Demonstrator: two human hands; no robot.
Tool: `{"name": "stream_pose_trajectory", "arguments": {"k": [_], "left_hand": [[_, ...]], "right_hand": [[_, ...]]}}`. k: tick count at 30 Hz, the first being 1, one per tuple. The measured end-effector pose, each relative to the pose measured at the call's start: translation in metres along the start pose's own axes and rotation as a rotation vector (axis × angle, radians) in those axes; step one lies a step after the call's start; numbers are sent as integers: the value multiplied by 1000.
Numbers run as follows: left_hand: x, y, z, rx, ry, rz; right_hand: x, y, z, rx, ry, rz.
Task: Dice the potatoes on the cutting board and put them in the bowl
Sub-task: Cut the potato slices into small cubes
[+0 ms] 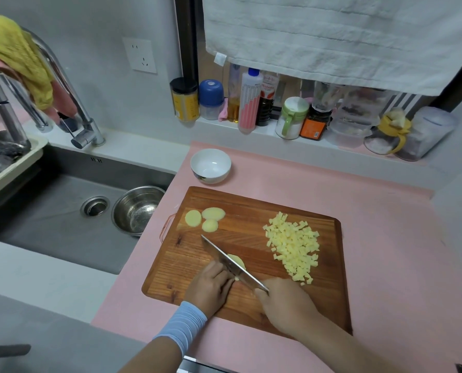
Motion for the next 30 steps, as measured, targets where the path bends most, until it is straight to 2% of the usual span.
{"name": "stream_pose_trajectory", "arguments": {"k": [7,17,24,30], "left_hand": [[1,-1,0,15,-13,-3],[1,-1,2,23,-22,2],[0,-1,2,48,-30,14],[2,0,1,32,-38,22]], "right_hand": [[-4,3,-12,-36,4,55],[-7,34,19,-73,67,72],[-11,26,15,-31,1,70],[-8,4,-8,-68,11,88]]}}
Point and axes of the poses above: each hand's wrist, its own y-axis towards the middle knuckle, its own x-axis out of the back of the hand, z = x × y, the point moved 2 cm from there along y, towards the middle knuckle, and after that the axes turned 3 degrees about x, right-handed, at the moved point
